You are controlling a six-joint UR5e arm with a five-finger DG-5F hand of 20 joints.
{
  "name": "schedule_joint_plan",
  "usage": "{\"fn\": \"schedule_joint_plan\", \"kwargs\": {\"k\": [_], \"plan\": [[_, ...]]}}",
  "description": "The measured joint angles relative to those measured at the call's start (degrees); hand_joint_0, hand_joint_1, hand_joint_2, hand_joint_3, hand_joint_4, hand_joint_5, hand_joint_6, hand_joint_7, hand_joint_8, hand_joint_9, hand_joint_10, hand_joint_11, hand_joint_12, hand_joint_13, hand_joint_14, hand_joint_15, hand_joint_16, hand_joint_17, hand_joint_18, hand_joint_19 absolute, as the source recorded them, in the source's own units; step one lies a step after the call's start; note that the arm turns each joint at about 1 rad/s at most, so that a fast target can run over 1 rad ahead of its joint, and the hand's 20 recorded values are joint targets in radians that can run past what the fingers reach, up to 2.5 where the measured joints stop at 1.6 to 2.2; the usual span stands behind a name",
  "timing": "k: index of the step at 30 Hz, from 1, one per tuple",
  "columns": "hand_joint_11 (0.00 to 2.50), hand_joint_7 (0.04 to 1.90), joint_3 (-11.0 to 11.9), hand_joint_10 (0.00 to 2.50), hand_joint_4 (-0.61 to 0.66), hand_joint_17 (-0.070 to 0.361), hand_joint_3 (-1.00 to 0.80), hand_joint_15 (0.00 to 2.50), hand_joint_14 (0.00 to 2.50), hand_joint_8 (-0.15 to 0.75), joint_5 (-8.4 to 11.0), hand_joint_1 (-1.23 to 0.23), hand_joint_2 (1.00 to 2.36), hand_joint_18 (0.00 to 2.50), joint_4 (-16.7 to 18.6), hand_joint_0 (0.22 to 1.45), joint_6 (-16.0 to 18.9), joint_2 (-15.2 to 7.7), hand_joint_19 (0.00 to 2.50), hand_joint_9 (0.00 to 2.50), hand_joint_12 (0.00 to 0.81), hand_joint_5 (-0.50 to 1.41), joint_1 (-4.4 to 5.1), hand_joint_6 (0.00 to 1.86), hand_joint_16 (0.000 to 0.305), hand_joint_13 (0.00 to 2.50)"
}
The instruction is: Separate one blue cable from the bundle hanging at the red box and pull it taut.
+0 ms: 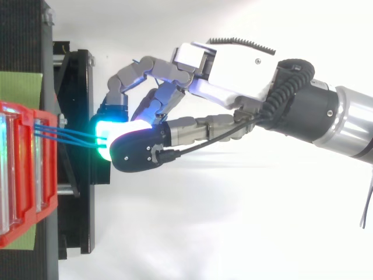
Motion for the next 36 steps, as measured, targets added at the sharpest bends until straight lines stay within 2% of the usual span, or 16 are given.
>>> {"fn": "schedule_joint_plan", "kwargs": {"k": [2,8,10,18,20,22,27,30,36], "plan": [[1.17,0.94,0.0,0.02,0.08,0.106,-0.5,0.75,0.02,0.312,0.01,-0.76,1.0,0.77,0.0,0.7,0.0,0.0,0.62,1.13,0.369,-0.2,0.0,0.92,0.047,1.1],[1.16,0.94,0.0,0.02,0.08,0.104,-0.5,0.74,0.03,0.302,-0.13,-0.8,1.0,0.77,0.1,0.7,0.0,0.0,0.61,1.12,0.358,-0.2,0.0,0.92,0.046,1.09],[1.15,0.97,0.0,0.02,0.1,0.104,-0.5,0.75,0.03,0.306,-0.15,-0.8,1.0,0.74,0.1,0.62,0.0,0.0,0.62,1.1,0.36,-0.2,0.0,0.92,0.046,1.06],[1.11,0.91,0.0,0.02,0.13,0.12,-0.5,0.74,0.02,0.329,-0.16,-0.68,1.0,0.75,0.0,0.51,0.1,0.0,0.62,1.1,0.39,-0.2,-0.21,0.9,0.053,1.08],[1.1,0.9,0.0,0.02,0.13,0.12,-0.5,0.74,0.02,0.326,-0.16,-0.64,1.0,0.75,0.0,0.51,0.1,0.0,0.63,1.1,0.391,-0.2,-0.32,0.89,0.053,1.07],[1.11,0.91,0.0,0.02,0.12,0.118,-0.5,0.74,0.02,0.324,-0.16,-0.53,1.0,0.74,-0.1,0.52,0.1,0.0,0.64,1.11,0.386,-0.2,-0.44,0.89,0.052,1.08],[1.12,0.93,0.0,0.02,0.1,0.113,-0.5,0.74,0.03,0.319,-0.29,-0.43,1.0,0.73,-0.6,0.56,0.2,0.0,0.64,1.13,0.376,-0.19,-0.85,0.88,0.05,1.08],[1.11,0.95,-0.1,0.02,0.09,0.111,-0.5,0.74,0.03,0.314,-0.7,-0.44,1.0,0.73,-1.0,0.58,0.2,0.0,0.64,1.14,0.376,-0.19,-1.35,0.87,0.049,1.08],[1.12,0.98,-0.5,0.02,0.09,0.111,-0.43,0.74,0.03,0.312,-1.52,-0.57,1.01,0.73,-1.2,0.62,0.1,0.0,0.63,1.13,0.373,-0.19,-2.05,0.88,0.049,1.08]]}}
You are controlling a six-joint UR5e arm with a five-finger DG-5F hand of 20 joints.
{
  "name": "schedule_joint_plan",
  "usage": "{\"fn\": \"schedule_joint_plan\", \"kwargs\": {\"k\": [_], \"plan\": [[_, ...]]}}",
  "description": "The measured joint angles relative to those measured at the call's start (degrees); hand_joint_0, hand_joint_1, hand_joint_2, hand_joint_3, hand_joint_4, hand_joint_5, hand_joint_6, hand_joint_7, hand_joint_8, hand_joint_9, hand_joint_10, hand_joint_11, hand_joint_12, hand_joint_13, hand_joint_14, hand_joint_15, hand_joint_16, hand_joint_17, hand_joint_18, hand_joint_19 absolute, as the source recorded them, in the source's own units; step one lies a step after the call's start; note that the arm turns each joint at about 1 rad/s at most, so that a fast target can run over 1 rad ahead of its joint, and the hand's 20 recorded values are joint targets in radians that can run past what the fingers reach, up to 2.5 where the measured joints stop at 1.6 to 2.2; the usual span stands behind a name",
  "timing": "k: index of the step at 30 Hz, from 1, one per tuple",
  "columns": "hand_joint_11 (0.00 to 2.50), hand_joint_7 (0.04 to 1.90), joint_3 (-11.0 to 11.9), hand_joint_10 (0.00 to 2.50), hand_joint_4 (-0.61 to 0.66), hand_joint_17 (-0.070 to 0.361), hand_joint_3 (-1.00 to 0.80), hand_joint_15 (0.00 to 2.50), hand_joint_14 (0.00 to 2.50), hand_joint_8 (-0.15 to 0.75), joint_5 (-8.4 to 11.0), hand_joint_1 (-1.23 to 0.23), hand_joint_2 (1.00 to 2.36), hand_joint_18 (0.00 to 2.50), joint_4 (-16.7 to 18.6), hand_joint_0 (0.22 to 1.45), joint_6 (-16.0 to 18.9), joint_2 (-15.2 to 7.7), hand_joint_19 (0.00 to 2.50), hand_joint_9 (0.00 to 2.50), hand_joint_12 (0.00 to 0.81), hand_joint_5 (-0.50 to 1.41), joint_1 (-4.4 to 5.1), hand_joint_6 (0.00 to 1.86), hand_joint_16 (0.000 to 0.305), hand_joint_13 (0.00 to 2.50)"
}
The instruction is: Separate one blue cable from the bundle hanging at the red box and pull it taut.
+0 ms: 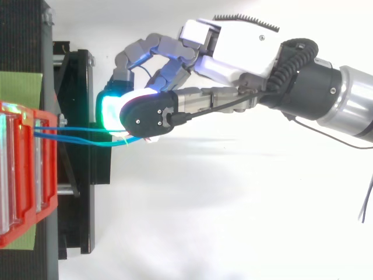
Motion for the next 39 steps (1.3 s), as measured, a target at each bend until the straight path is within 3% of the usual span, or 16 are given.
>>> {"fn": "schedule_joint_plan", "kwargs": {"k": [5,13,30,35,39], "plan": [[1.12,0.97,-1.7,0.02,0.11,0.111,-0.4,0.74,0.03,0.31,-0.25,-0.62,1.01,0.73,1.0,0.62,-0.1,0.0,0.63,1.12,0.371,-0.2,-0.21,0.89,0.049,1.08],[1.13,0.92,-2.6,0.02,0.14,0.119,-0.5,0.75,0.02,0.319,-0.1,-0.53,1.0,0.75,2.6,0.54,-0.3,0.0,0.63,1.1,0.384,-0.22,-0.05,0.88,0.053,1.09],[1.16,0.86,-2.4,0.02,0.18,0.137,-0.5,0.83,0.02,0.353,1.49,-0.45,1.0,0.82,3.7,0.47,-0.9,0.1,0.62,1.18,0.415,-0.22,1.83,0.87,0.061,1.23],[1.17,0.84,-2.3,0.02,0.19,0.139,-0.5,0.84,0.02,0.358,1.84,-0.35,1.0,0.85,4.0,0.46,-1.0,0.1,0.62,1.19,0.416,-0.23,2.51,0.87,0.062,1.25],[1.2,0.83,-2.0,0.02,0.18,0.134,-0.5,0.83,0.02,0.346,1.88,-0.39,1.0,0.84,3.9,0.49,-0.9,0.1,0.62,1.19,0.406,-0.23,2.85,0.87,0.06,1.25]]}}
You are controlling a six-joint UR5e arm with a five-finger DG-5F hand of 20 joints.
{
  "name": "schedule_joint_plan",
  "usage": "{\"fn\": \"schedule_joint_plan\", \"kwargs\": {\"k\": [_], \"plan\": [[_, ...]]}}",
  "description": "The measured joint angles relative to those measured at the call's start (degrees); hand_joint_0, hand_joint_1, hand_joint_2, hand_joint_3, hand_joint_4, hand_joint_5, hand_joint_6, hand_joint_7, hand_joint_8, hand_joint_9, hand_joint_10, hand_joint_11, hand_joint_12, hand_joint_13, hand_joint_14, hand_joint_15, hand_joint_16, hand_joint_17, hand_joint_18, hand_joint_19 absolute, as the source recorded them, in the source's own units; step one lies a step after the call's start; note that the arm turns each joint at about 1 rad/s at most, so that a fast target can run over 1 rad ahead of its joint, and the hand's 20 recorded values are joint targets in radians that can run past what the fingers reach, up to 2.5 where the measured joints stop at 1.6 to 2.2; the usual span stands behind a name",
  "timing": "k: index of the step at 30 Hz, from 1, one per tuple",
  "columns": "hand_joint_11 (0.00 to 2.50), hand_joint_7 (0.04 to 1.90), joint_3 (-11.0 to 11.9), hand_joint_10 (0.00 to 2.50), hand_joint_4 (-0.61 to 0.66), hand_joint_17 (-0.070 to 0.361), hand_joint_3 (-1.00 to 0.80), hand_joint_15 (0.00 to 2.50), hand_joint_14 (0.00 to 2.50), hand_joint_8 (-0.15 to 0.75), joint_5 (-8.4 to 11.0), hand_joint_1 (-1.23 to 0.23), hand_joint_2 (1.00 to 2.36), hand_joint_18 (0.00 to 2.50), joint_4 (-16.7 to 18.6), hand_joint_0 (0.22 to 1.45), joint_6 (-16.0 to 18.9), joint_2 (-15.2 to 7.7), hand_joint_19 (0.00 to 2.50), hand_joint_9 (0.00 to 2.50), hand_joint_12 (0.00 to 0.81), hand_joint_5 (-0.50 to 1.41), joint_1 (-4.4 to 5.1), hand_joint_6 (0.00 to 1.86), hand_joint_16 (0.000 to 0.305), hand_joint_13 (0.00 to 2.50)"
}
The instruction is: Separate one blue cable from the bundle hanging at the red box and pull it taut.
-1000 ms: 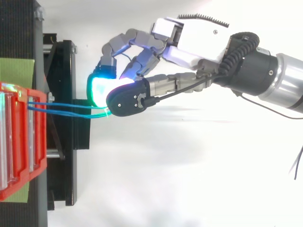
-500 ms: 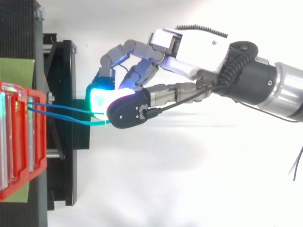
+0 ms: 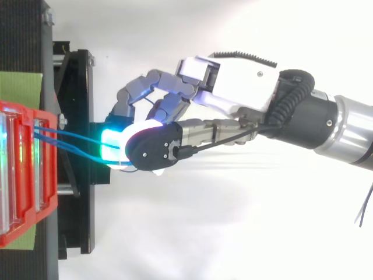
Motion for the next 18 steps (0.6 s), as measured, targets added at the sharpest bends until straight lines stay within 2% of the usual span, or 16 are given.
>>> {"fn": "schedule_joint_plan", "kwargs": {"k": [8,13,18], "plan": [[1.22,0.88,0.1,0.02,0.11,0.119,-0.5,0.86,0.03,0.312,0.01,-0.55,1.0,0.8,0.0,0.6,0.2,0.0,0.63,1.18,0.371,-0.23,0.26,0.88,0.053,1.23],[1.24,0.91,0.3,0.02,0.07,0.116,-0.36,0.86,0.03,0.302,0.07,-0.62,1.01,0.8,-0.2,0.64,0.3,0.0,0.63,1.19,0.366,-0.23,0.51,0.91,0.052,1.22],[1.23,0.92,0.5,0.02,0.05,0.115,-0.31,0.85,0.03,0.299,0.05,-0.66,1.02,0.79,-0.2,0.65,0.4,0.0,0.62,1.18,0.363,-0.23,0.58,0.92,0.051,1.22]]}}
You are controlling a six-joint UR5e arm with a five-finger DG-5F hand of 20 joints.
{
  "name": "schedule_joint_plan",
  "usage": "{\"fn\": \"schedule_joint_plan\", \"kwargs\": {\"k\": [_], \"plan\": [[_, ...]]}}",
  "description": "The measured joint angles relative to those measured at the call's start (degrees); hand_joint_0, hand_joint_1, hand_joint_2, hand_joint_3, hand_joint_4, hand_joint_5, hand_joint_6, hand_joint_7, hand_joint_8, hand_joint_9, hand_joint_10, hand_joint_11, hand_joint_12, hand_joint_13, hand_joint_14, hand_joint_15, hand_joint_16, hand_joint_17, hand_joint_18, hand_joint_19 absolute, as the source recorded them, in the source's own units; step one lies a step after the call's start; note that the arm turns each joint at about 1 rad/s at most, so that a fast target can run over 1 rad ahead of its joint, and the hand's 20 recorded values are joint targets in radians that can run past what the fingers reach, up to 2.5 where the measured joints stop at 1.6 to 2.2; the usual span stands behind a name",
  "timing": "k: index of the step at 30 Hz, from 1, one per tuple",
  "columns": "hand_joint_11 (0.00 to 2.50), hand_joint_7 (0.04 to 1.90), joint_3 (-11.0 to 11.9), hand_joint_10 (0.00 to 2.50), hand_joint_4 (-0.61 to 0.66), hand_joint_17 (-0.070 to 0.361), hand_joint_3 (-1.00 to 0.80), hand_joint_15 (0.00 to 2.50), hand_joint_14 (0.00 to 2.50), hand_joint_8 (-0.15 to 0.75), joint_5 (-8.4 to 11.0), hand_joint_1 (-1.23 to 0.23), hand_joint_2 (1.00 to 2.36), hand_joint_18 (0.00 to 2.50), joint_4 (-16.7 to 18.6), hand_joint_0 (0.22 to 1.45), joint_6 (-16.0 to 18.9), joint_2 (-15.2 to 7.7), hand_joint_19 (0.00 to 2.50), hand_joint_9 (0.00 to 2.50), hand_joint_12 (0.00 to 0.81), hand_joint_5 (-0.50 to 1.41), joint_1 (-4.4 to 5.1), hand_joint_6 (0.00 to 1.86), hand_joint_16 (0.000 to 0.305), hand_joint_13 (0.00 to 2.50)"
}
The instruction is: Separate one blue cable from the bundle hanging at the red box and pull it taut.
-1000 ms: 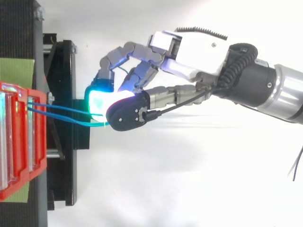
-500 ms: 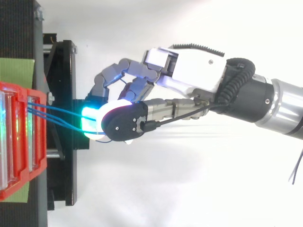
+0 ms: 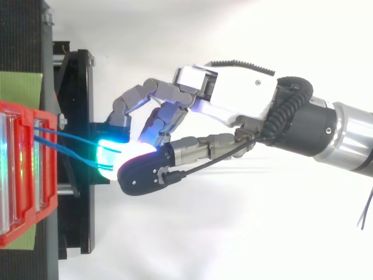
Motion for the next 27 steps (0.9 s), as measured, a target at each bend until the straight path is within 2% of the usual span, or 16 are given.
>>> {"fn": "schedule_joint_plan", "kwargs": {"k": [4,9,16,27], "plan": [[1.24,0.89,0.6,0.02,0.04,0.114,-0.37,0.85,0.03,0.297,-0.09,-0.7,1.01,0.79,-0.4,0.69,0.4,0.0,0.62,1.16,0.36,-0.24,0.01,0.93,0.051,1.21],[1.25,0.88,2.0,0.02,0.02,0.11,-0.5,0.85,0.03,0.289,-0.18,-0.77,1.0,0.78,-3.7,0.74,1.0,0.2,0.6,1.15,0.351,-0.24,0.02,0.93,0.049,1.19],[1.26,0.9,2.9,0.02,-0.02,0.104,-0.5,0.85,0.03,0.269,-0.23,-0.85,1.0,0.76,-5.8,0.8,1.2,0.2,0.59,1.18,0.338,-0.23,-0.03,0.93,0.046,1.19],[1.27,0.92,3.0,0.02,-0.05,0.099,-0.5,0.84,0.03,0.242,-0.22,-0.94,1.0,0.7,-6.5,0.7,1.3,0.2,0.56,1.19,0.325,-0.21,-0.21,0.92,0.044,1.12]]}}
